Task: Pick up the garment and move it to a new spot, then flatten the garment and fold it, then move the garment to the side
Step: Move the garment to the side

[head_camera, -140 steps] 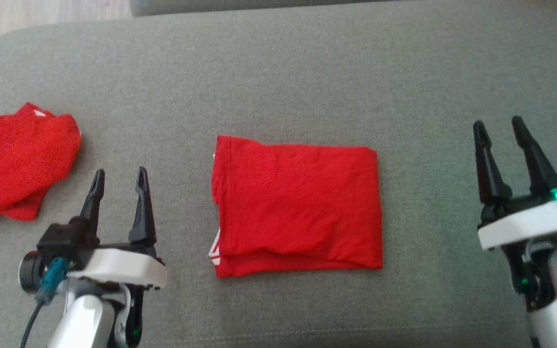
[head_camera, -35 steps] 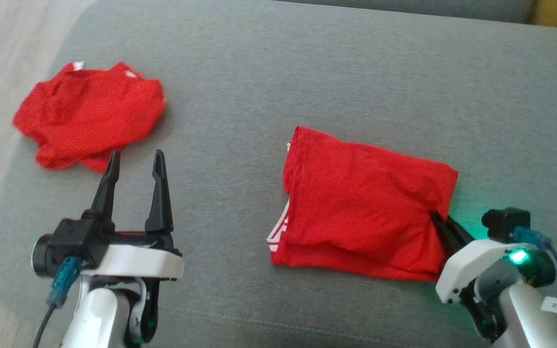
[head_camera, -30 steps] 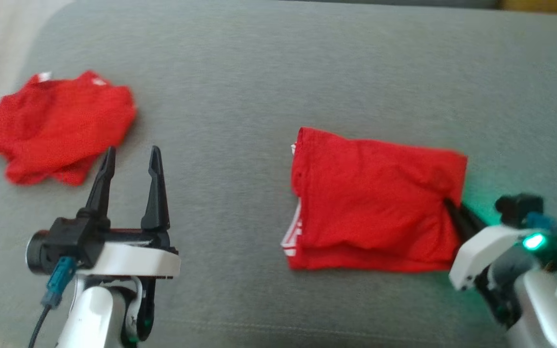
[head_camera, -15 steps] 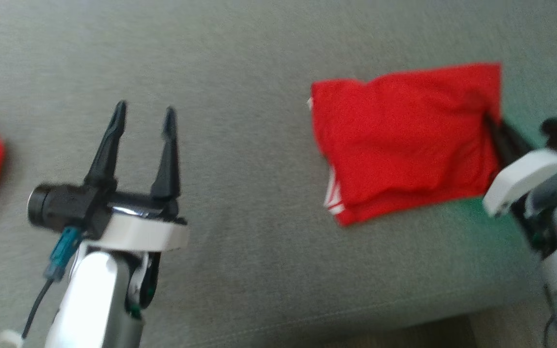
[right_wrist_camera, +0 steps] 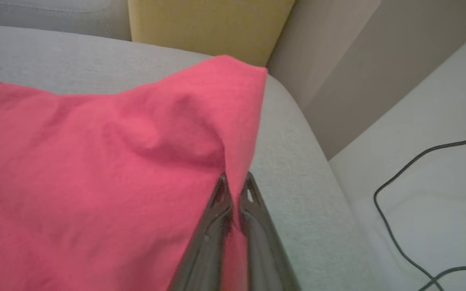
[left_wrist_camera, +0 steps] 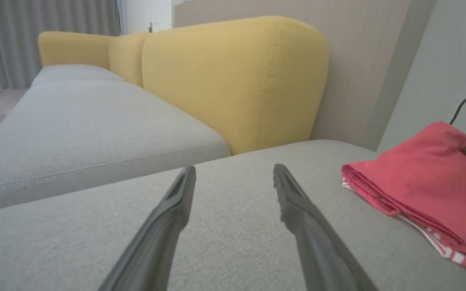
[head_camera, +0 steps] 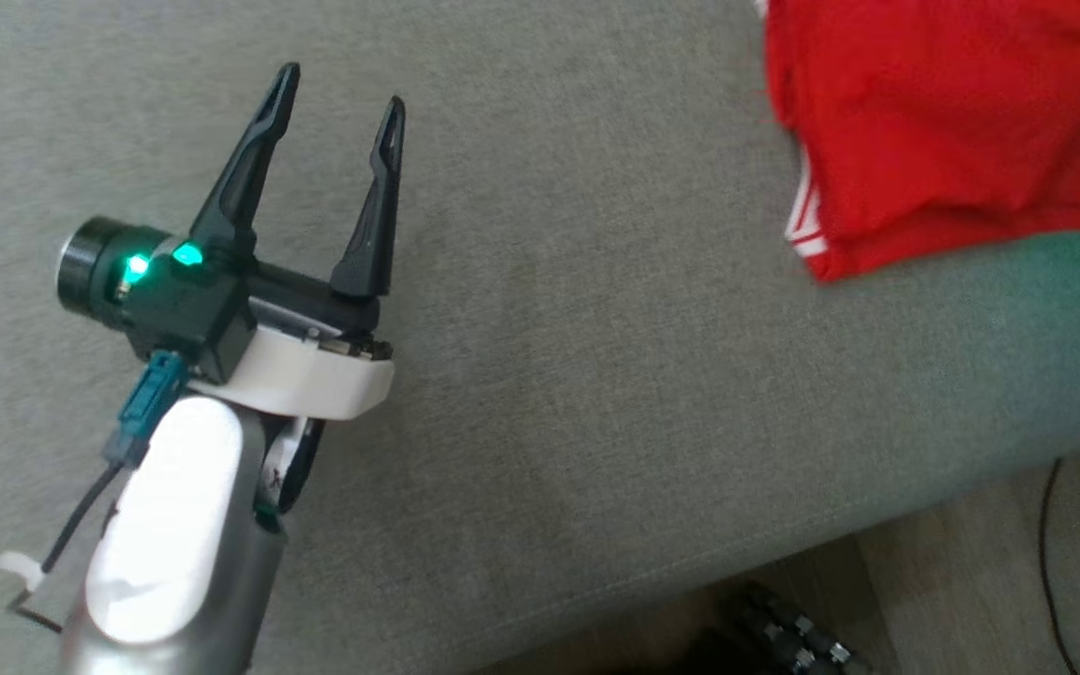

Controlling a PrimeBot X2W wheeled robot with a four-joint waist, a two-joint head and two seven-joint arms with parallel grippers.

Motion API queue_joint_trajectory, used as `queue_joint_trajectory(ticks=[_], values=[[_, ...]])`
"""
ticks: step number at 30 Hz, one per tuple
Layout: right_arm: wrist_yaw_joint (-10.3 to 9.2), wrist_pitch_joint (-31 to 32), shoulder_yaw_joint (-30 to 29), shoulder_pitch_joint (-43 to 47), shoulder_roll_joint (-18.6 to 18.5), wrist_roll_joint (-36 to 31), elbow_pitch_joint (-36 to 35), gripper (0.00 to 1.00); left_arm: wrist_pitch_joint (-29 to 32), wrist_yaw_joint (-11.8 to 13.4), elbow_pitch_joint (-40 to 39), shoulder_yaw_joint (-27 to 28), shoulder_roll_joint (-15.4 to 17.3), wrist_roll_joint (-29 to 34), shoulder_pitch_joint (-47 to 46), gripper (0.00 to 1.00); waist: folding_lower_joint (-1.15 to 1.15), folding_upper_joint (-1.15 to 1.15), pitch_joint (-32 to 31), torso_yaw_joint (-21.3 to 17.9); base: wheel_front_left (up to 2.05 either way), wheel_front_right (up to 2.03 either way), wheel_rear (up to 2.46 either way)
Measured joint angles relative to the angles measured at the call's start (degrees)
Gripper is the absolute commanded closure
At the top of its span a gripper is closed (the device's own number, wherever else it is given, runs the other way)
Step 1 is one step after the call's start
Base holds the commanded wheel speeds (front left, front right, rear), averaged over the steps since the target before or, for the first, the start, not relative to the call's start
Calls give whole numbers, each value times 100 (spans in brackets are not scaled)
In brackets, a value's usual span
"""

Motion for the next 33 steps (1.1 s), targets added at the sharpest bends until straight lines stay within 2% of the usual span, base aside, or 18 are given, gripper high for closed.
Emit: queue_joint_trajectory(ticks=[4,11,22,23,24,25,26,33], values=[[0,-25,64,-302,-166,4,51,100,73,-7,-52,-2,109,48,-119,0,0,0,228,-132,0,0,0],[0,-151,98,-827,-159,-46,431,100,221,-60,-168,-30,181,110,-380,0,0,0,573,-230,0,0,0],[0,-862,-825,-1647,313,-1174,1883,100,314,-108,-253,-99,297,164,-611,0,0,0,1007,-156,0,0,0],[0,-940,-925,-1692,371,-1257,1985,90,314,-108,-254,-102,298,164,-628,0,0,0,1016,-138,0,0,0],[0,-989,-1021,-1746,427,-1324,2103,68,314,-108,-254,-104,301,164,-655,0,0,0,1022,-122,0,0,0],[0,-1050,-1104,-1780,478,-1391,2197,53,314,-107,-256,-105,303,164,-677,0,0,0,1025,-107,0,0,0],[0,-1139,-1168,-1803,526,-1448,2267,0,314,-107,-256,-105,303,164,-683,0,0,0,1025,-93,0,0,0],[0,-1671,-1590,-1856,848,-1663,2547,0,249,-67,-186,-80,326,125,-649,0,0,0,843,-46,0,0,0]])
